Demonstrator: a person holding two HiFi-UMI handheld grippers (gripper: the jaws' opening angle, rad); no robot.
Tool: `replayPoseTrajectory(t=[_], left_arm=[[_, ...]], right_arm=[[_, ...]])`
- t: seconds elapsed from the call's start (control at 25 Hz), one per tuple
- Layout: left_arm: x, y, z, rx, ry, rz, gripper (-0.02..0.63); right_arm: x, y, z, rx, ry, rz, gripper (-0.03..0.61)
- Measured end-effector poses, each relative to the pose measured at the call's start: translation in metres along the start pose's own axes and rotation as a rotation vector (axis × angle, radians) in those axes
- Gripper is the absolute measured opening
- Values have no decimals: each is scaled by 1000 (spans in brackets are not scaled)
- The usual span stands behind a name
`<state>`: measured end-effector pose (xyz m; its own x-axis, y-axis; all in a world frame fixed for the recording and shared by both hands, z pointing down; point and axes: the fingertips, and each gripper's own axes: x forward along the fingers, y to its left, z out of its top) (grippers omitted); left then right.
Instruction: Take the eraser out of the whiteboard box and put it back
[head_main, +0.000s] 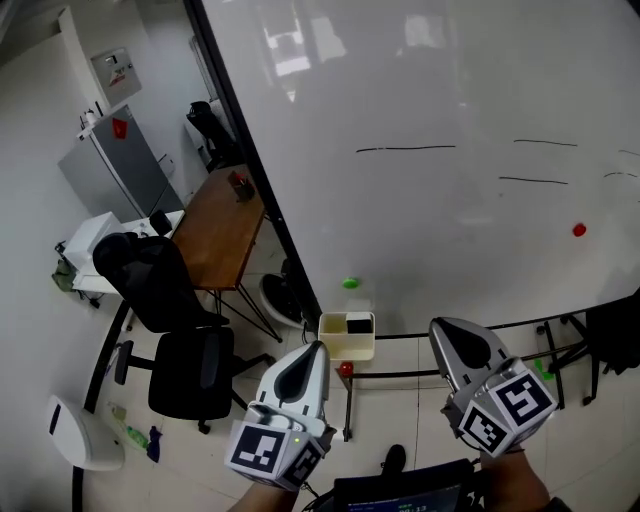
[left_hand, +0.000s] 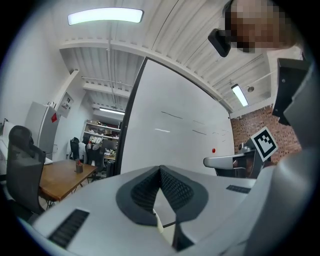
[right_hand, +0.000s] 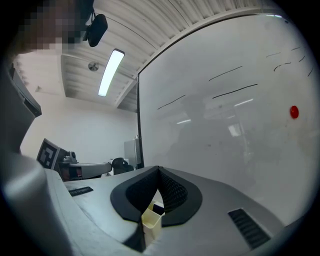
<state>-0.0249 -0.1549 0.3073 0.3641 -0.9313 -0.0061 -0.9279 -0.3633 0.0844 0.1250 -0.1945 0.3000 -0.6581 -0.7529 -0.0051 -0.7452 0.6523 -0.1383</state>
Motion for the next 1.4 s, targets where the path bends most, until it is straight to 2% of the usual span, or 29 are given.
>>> replayPoseTrajectory(t=[0.2, 0.32, 0.48, 0.6, 0.84, 1.12, 1.4], left_arm=[[-64, -4, -14, -13, -5, -11, 18], [-90, -40, -31, -17, 7, -34, 18], [-116, -82, -22, -48, 21, -75, 18], [-125, -130, -14, -30, 13, -87, 18], [-129, -195, -7, -18, -19, -88, 18], [-110, -307, -4, -14, -5, -113, 18], [-96, -360, -5, -9, 1, -161, 18]], right_arm=[[-36, 51, -18, -1, 21, -15, 26], [-87, 58, -30, -9, 33, -30, 26], [-146, 67, -16, -24, 47, -66, 26], [-195, 48, -2, -25, 35, -90, 26], [-263, 23, 10, -25, -8, -92, 25], [-362, -40, 28, -20, -1, -101, 25], [-407, -74, 39, -8, -33, -135, 25]])
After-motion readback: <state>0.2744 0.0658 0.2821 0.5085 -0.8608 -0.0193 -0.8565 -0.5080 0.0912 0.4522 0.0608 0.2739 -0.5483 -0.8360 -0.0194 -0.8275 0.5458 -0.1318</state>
